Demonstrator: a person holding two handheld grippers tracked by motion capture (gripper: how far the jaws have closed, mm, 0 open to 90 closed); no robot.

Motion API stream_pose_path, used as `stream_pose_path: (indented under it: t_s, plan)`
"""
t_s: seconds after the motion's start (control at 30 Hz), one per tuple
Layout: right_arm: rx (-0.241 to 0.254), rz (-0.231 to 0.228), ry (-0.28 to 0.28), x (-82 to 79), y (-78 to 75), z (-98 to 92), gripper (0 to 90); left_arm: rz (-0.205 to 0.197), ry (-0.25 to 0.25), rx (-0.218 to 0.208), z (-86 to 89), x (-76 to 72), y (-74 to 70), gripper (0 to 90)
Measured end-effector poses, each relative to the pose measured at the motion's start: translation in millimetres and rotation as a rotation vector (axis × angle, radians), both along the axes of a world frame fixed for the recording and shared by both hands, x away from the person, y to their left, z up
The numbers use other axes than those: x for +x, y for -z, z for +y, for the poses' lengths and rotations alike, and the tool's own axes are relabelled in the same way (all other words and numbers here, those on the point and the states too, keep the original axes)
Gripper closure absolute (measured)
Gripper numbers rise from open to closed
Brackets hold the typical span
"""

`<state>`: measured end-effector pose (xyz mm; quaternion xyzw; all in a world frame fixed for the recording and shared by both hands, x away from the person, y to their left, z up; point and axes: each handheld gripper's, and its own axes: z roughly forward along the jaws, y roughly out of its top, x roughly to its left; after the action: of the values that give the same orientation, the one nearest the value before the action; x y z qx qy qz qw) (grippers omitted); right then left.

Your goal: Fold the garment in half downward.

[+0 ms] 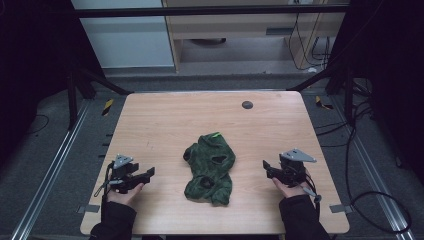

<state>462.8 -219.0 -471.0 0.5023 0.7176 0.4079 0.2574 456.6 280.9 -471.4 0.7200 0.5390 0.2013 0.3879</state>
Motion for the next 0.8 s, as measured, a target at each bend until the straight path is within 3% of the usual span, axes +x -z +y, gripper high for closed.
stream_pose_path:
  t_s: [0.4, 0.73, 0.8]
  plan:
    - [0.032, -0.009, -0.05, -4.0, -11.4, 11.1, 38.7, -0.007, 0.071, -0.006, -13.5, 1.2, -8.8, 33.2]
    - [0.051, 0.001, -0.094, -1.3, -16.9, 20.0, 42.1, -0.025, 0.078, -0.007, -16.1, 5.2, -18.6, 34.5]
    - [0.033, 0.001, -0.114, 0.2, -19.3, 24.6, 42.3, -0.037, 0.085, 0.002, -18.0, 8.2, -22.1, 34.8]
